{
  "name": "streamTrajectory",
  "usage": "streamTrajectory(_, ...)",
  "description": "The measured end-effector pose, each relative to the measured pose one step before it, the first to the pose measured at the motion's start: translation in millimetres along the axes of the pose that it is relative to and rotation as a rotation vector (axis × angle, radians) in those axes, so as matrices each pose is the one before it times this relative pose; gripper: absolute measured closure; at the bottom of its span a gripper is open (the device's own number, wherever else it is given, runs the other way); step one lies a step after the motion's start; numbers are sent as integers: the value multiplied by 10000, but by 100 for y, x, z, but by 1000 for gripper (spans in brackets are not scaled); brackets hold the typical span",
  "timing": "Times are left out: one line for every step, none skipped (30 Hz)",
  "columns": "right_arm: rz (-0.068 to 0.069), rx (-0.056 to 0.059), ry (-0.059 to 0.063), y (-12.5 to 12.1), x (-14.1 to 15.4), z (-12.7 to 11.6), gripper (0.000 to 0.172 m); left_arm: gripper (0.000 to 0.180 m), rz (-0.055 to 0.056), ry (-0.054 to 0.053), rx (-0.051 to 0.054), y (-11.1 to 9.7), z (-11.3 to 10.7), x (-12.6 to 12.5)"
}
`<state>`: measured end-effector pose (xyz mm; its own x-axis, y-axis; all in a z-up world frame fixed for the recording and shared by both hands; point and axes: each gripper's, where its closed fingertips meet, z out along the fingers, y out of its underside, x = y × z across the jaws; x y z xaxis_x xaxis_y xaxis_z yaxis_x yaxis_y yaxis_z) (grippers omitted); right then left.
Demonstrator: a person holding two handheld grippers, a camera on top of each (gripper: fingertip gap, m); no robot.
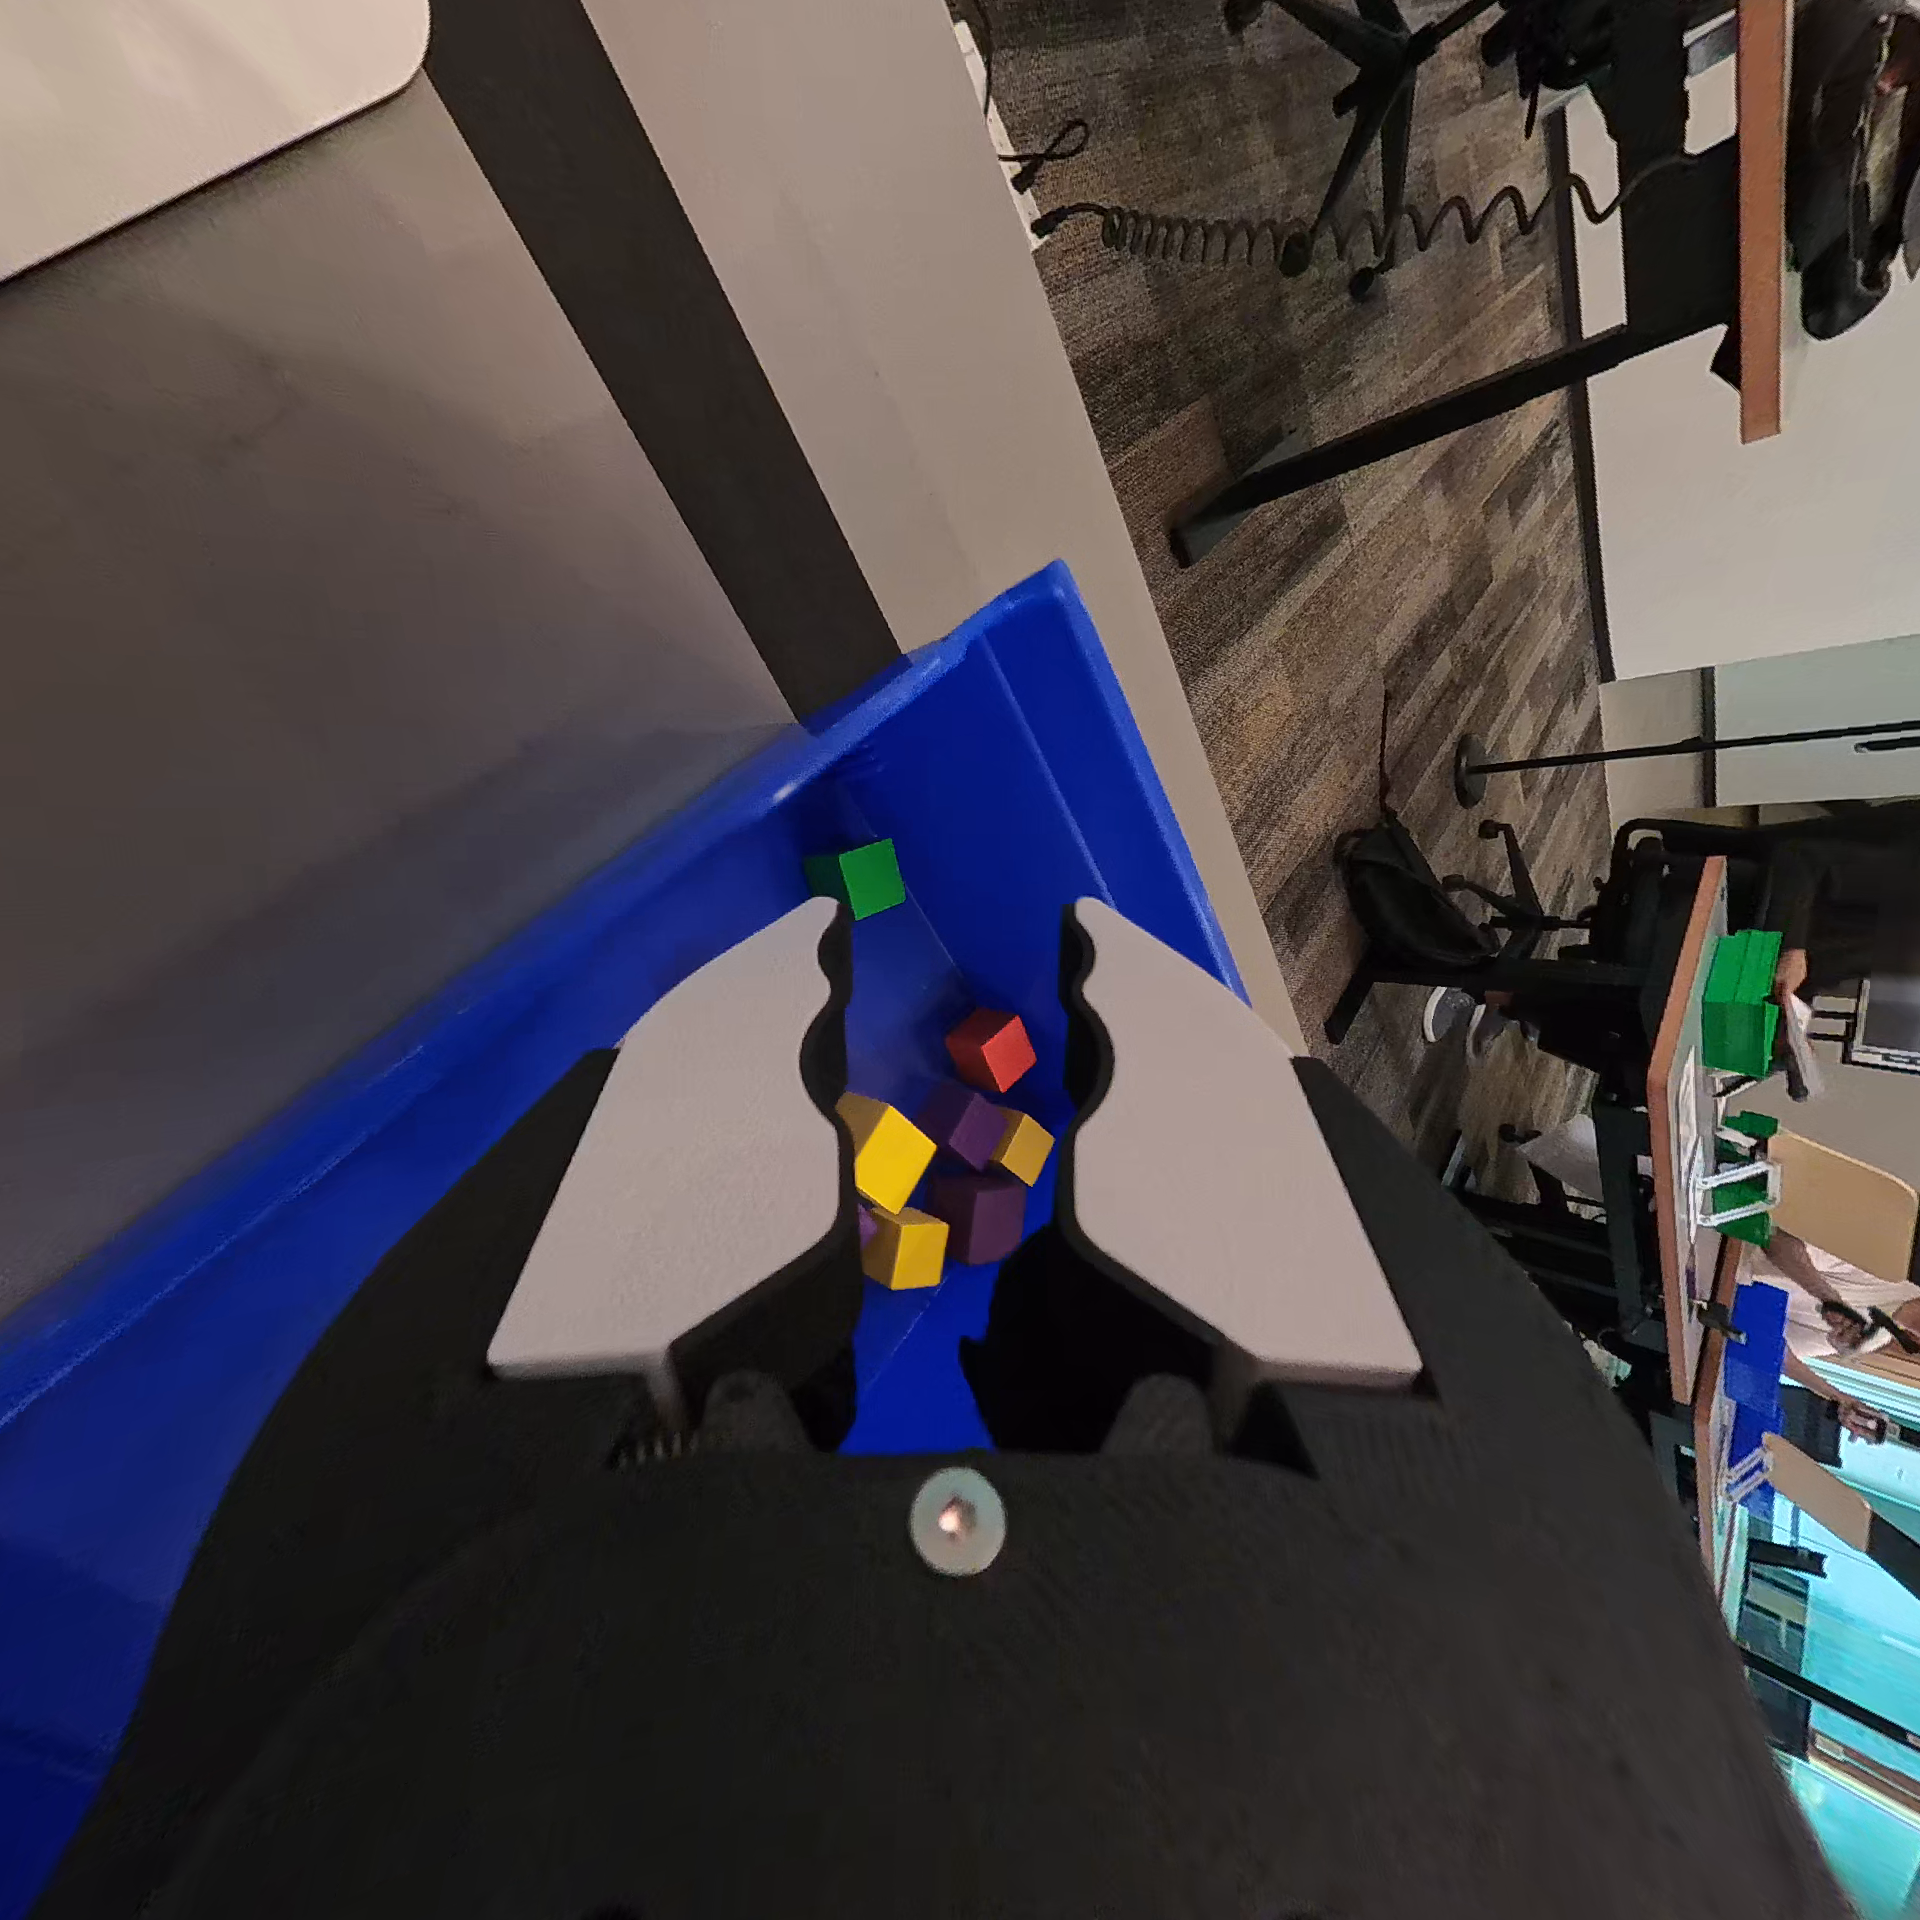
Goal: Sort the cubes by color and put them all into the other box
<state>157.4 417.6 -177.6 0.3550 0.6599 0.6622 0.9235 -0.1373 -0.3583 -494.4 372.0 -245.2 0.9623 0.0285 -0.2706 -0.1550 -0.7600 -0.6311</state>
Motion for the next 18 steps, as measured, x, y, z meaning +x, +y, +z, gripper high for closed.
streamTrajectory(-47, -6, -18, -43, -102, 18, 134, 138, 45, -223, -131, 342, 517, -233)
streamTrajectory(-31, 1, -16, -46, -76, 8, 134, 140, -27, -324, -104, 254, 483, -381)
streamTrajectory(-5, 16, 5, -63, -27, -3, 134, 144, -26, -308, -108, 233, 473, -349)
streamTrajectory(-3, 22, -1, -69, -19, -14, 134, 148, 13, -158, -115, 242, 457, -117)
streamTrajectory(-25, 15, -10, -50, -42, -20, 134, 148, 14, -120, -163, 324, 458, -64)
streamTrajectory(-40, 14, 4, -35, -24, -23, 134, 148, 8, -223, -209, 380, 441, -264)
streamTrajectory(-21, 15, 2, -45, -19, -28, 134, 149, 39, -239, -162, 292, 405, -292)
streamTrajectory(-4, 20, -14, -59, -49, -2, 134, 154, 78, -154, -25, 99, 325, -154)
streamTrajectory(-2, 1, -19, -31, -50, 20, 134, 154, 61, -119, 81, -53, 166, -97)
streamTrajectory(-25, -7, 0, -36, -52, 24, 134, 153, 17, -111, 17, -36, 54, -116)
streamTrajectory(-46, 9, 15, -42, -34, 26, 134, 152, -6, -116, -87, 29, -6, -156)
streamTrajectory(-48, -7, 1, -30, -61, 9, 134, 148, -4, -106, -53, -29, -6, -203)
streamTrajectory(-46, -19, -28, 3, -88, 4, 134, 146, -45, -60, 41, -91, -21, -213)
streamTrajectory(-31, 1, -11, -36, -55, -15, 134, 145, -90, 81, 33, -65, -22, -49)
streamTrajectory(2, 8, 10, -44, 8, -10, 134, 144, -103, 168, 2, -51, -26, 70)
streamTrajectory(8, 14, -1, -45, -6, -21, 134, 143, -123, 130, 46, -151, -73, 27)
streamTrajectory(-11, 22, 5, -47, -6, -10, 134, 140, -67, 110, 98, -251, -118, 24)
streamTrajectory(-13, 7, 6, -28, -19, 8, 134, 137, 28, 101, 89, -271, -119, 34)
